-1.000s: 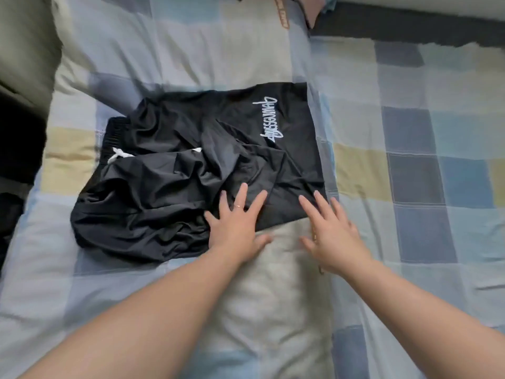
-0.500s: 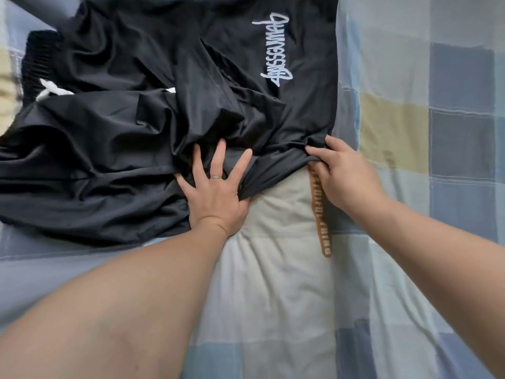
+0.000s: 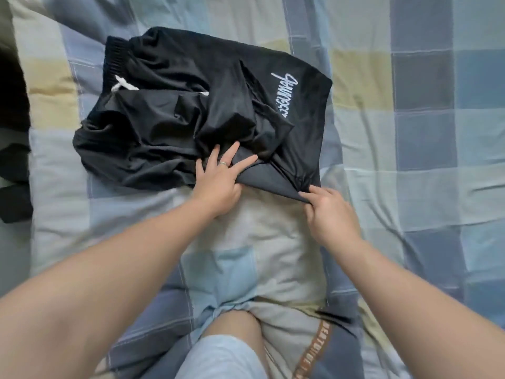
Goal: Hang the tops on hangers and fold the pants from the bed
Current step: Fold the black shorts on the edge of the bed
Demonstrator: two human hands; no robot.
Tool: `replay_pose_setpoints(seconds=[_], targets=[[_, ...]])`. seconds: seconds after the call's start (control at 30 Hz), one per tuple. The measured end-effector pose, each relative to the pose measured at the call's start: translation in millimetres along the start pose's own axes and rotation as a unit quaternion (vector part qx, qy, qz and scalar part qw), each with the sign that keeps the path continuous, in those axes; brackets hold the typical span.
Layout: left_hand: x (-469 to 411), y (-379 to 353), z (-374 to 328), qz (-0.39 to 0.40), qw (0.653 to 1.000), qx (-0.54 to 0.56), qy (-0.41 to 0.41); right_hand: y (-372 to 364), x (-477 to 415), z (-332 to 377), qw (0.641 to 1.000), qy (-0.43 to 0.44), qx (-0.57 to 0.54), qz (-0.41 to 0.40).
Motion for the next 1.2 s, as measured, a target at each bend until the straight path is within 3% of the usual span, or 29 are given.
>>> replay_pose_setpoints(seconds=[0.27,0.43,0.63,0.77,0.9,1.0,1.2], targets=[[156.7,-58.1,-50.2,0.195,0.98,-0.035,-0.03,-50.8,183.0,-31.6,0.989,-0.032,-0.019,0.146],[219.7,-87.0,-109.8,0.312,0.948,-0.047,-0.046,-58.3,286.2,-62.1,0.973,-0.107,-0.145,0.144],[242.9,-100.2,-183.4,0.344,0.934,-0.034,-0.088,-56.1,350.2,-117.7,0.952,-0.171,-0.25,0.041],[277.0,-103.6,-250.3,0.251,0.955,-0.016,-0.154,-27.4,388.9,-167.8,0.932,-0.165,-0.315,-0.067],[335.6,-87.0,-324.5,0.041,0.983,0.064,-0.17,32.6,438.4,-214.5,0.915,-0.091,-0.361,-0.156],[388.7,-62.6,-376.3,-0.097,0.978,0.128,-0.132,88.9,481.0,-245.2,0.91,-0.047,-0.366,-0.191],[461.8,-3.6,-468.5,-0.192,0.951,0.195,-0.142,210.4,553.1,-278.6,0.885,0.022,-0.415,-0.208]])
Point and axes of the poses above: each hand's wrist, its own x-axis away from the middle knuckle, its own y-axis out of the back of the hand, z = x × y, the point moved 5 cm from there along -x, towards the middle knuckle, and after that the axes turned 9 degrees about x, right-handed, at the moved point
